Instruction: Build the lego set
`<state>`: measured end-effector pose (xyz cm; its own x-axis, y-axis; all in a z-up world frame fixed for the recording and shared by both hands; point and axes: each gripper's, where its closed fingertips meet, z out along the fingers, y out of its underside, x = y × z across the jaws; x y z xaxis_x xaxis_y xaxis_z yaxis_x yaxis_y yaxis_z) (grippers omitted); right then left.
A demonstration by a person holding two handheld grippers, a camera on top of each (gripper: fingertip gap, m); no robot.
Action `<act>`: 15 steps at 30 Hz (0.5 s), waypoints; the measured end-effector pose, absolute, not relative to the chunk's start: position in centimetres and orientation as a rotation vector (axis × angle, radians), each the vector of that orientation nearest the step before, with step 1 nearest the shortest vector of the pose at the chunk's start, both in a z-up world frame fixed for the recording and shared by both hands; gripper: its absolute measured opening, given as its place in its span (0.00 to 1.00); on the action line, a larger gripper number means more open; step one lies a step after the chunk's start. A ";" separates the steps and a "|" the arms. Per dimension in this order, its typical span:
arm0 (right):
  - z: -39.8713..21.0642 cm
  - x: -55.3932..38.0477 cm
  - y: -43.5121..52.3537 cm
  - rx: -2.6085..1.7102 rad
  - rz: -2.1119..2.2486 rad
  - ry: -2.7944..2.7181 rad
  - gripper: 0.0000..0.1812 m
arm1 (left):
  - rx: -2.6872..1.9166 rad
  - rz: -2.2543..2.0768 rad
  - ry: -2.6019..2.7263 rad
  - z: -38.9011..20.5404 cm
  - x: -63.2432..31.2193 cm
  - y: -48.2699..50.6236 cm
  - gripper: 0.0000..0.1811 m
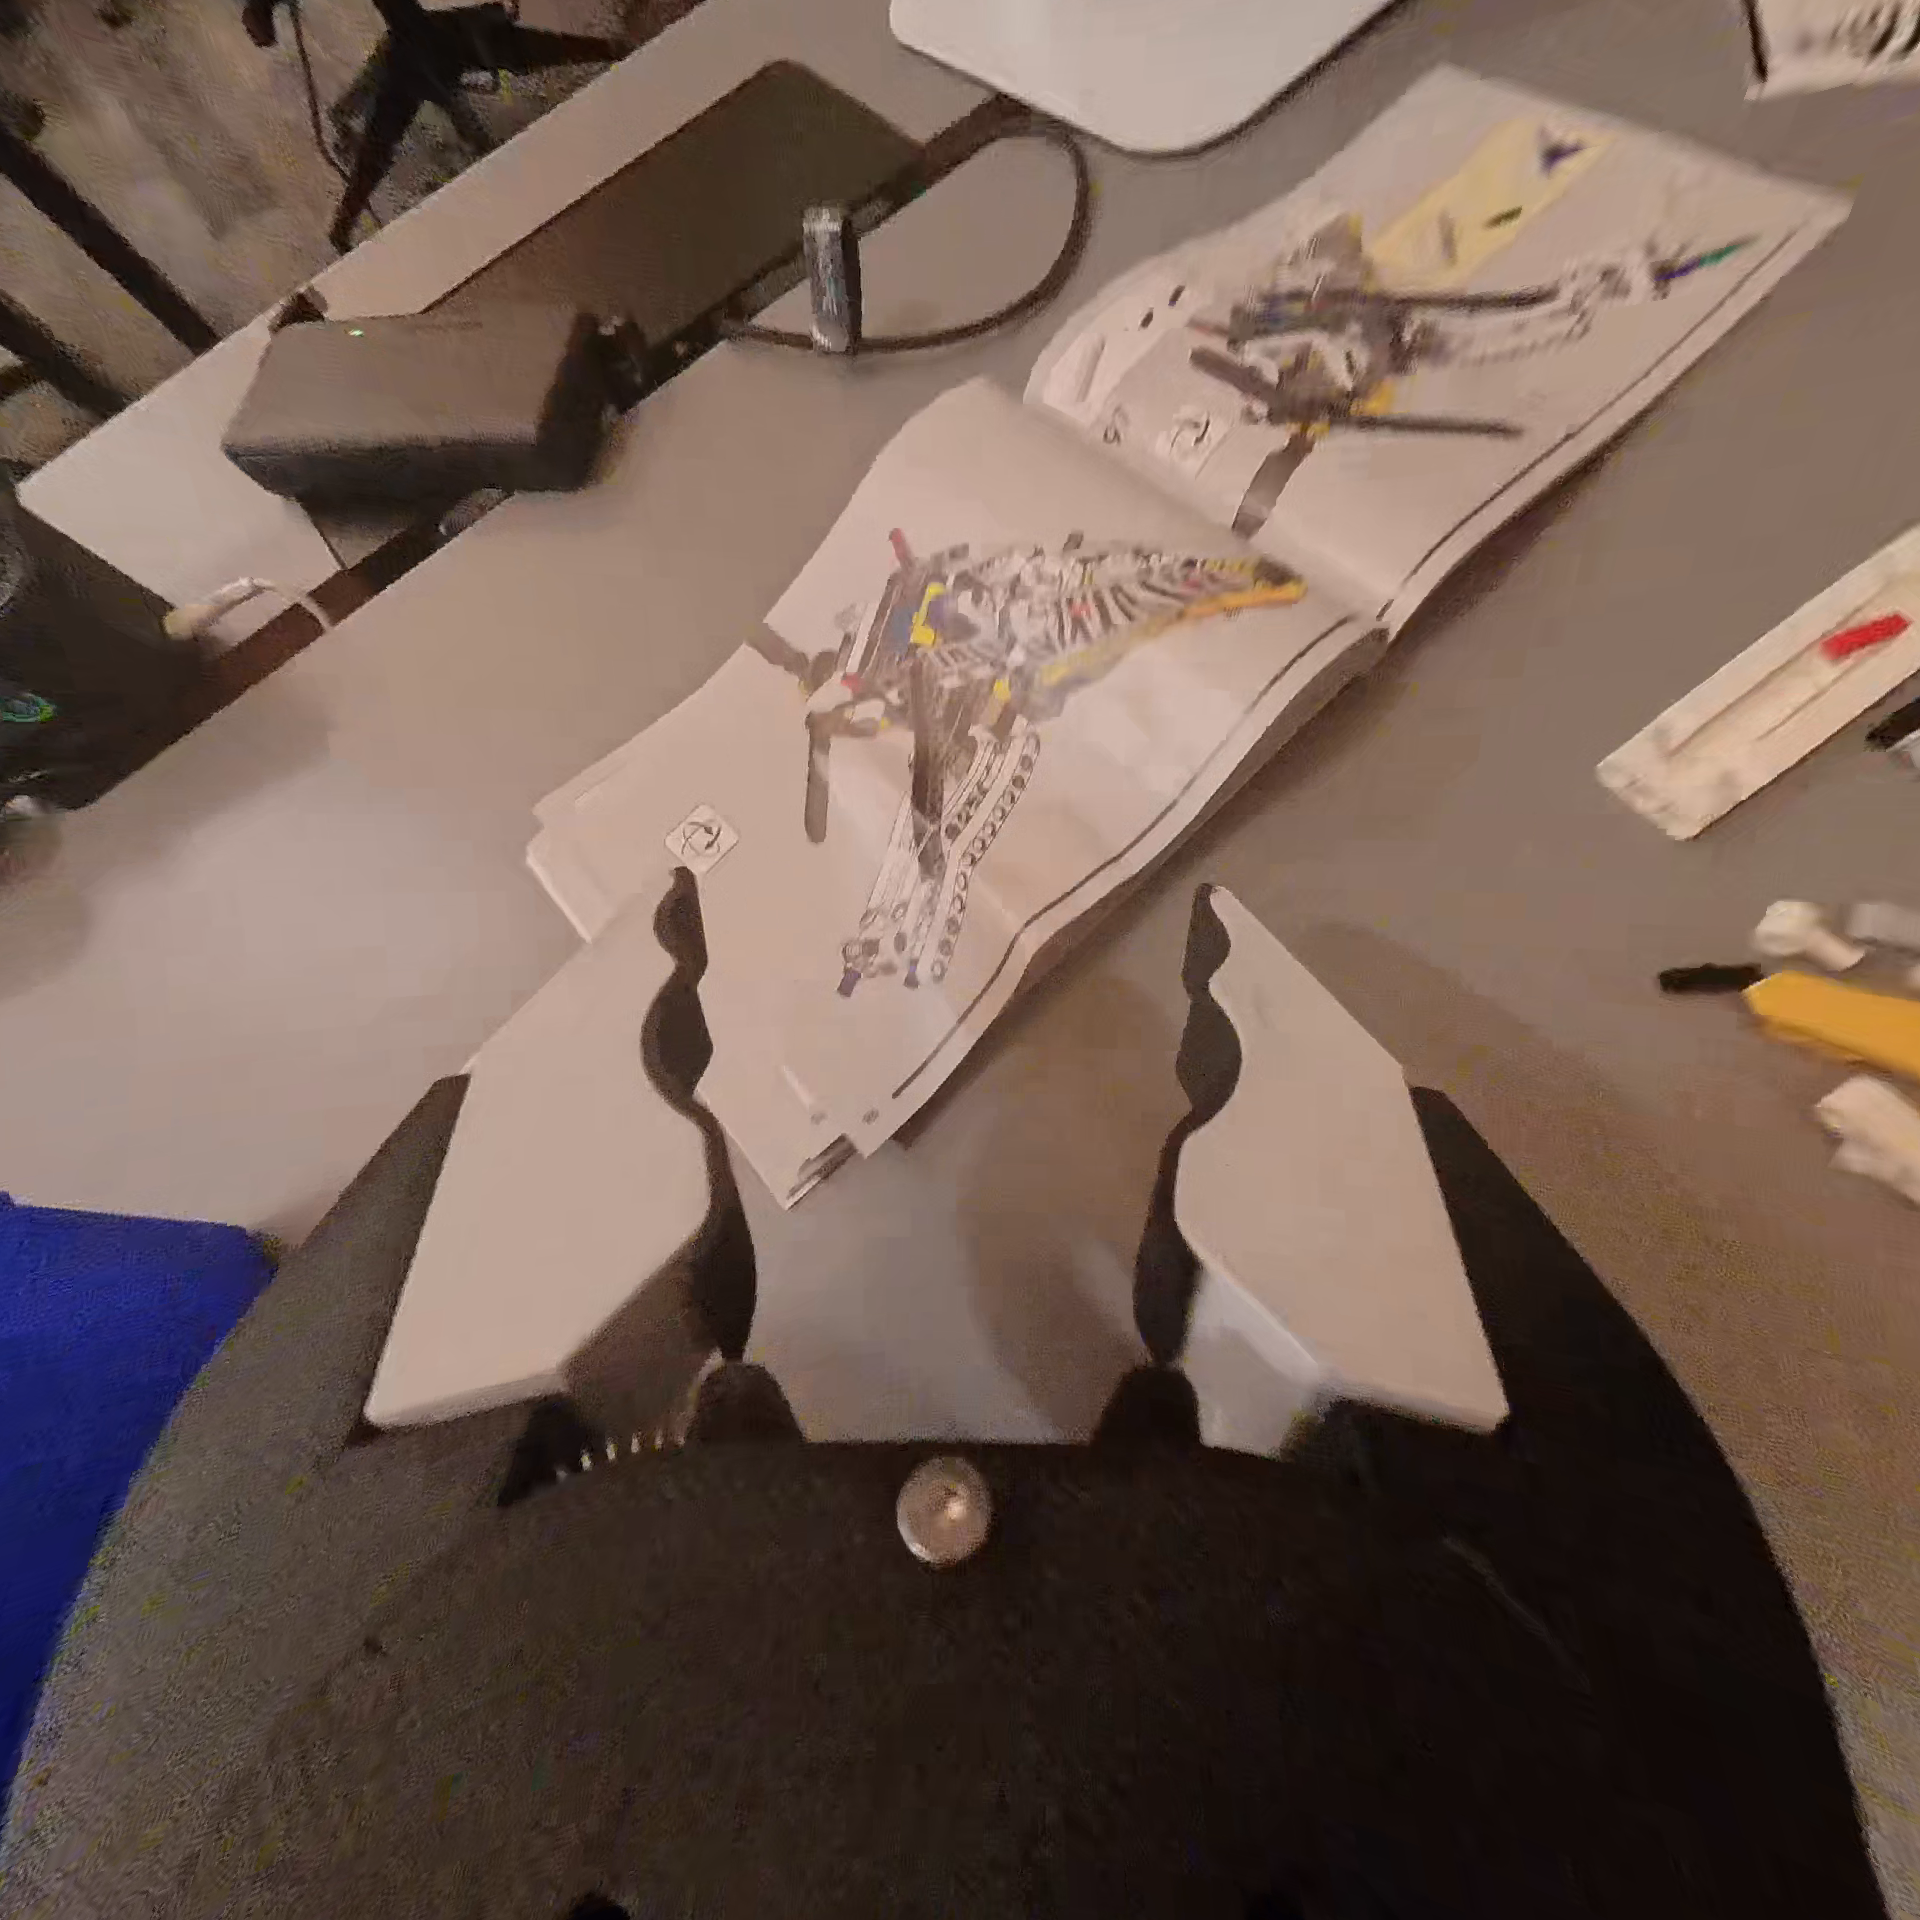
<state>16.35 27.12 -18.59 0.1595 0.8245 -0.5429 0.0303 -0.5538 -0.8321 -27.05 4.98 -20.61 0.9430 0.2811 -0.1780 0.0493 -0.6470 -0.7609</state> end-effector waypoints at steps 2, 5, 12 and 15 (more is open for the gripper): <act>-18.6 16.3 27.1 -1.750 1.465 -0.821 0.04 | -2.284 0.414 -0.213 -21.8 -26.9 4.6 0.35; -18.6 16.3 27.1 -1.751 1.463 -0.822 0.04 | -2.329 0.428 -0.225 -22.7 -27.0 4.5 0.34; -18.6 16.4 27.1 -1.746 1.465 -0.819 0.04 | -2.314 0.538 -0.188 -22.8 -27.7 4.6 0.30; -18.5 16.4 27.1 -1.742 1.467 -0.820 0.04 | -2.280 0.580 -0.203 -22.4 -28.1 4.7 0.27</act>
